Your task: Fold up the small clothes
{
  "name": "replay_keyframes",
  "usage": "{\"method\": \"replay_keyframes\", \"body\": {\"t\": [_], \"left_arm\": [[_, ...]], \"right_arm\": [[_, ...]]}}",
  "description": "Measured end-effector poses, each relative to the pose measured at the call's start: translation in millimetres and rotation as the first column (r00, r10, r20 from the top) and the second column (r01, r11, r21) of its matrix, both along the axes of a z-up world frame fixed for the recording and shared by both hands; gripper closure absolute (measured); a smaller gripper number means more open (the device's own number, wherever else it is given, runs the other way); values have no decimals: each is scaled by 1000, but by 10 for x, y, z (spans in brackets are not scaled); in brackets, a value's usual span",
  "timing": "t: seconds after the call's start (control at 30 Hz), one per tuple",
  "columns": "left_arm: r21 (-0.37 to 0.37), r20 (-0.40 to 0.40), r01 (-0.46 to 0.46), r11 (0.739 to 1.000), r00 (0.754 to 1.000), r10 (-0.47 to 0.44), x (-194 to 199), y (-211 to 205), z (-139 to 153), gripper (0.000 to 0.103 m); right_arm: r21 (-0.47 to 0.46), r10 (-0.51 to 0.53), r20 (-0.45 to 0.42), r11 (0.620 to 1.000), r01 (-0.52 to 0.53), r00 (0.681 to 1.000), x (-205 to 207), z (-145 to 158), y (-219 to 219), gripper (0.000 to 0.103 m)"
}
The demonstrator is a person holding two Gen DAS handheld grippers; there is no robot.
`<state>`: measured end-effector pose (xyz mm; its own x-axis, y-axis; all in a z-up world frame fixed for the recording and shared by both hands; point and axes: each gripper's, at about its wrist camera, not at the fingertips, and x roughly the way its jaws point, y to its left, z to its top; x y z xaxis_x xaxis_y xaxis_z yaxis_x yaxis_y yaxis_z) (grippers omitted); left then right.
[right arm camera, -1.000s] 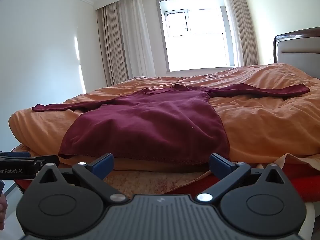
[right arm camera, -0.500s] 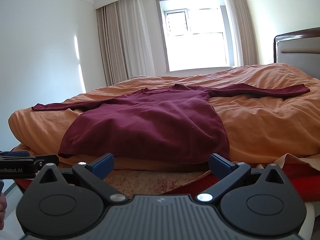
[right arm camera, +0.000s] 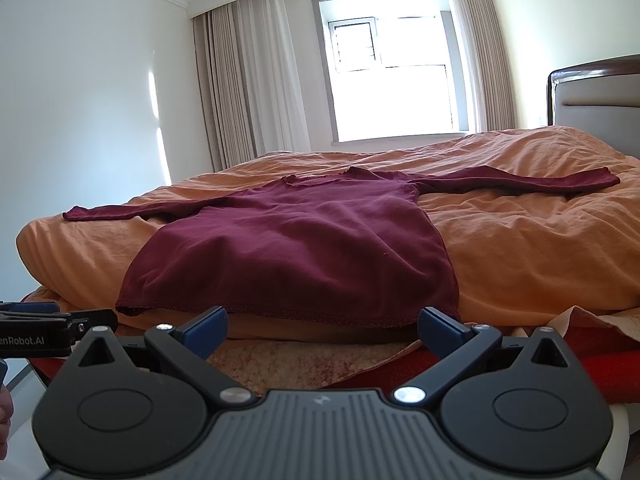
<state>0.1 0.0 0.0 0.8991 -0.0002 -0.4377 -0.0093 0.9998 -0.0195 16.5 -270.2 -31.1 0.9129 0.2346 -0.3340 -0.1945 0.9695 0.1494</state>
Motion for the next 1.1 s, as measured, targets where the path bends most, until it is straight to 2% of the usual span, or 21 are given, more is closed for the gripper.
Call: {"method": "replay_keyframes", "body": {"t": [1.1], "left_arm": [[0,-2,0,1000,1000,0,0,0,0,1]], "right_arm": [[-3,0,-1,1000,0,1000,5,-1,22,0]]}}
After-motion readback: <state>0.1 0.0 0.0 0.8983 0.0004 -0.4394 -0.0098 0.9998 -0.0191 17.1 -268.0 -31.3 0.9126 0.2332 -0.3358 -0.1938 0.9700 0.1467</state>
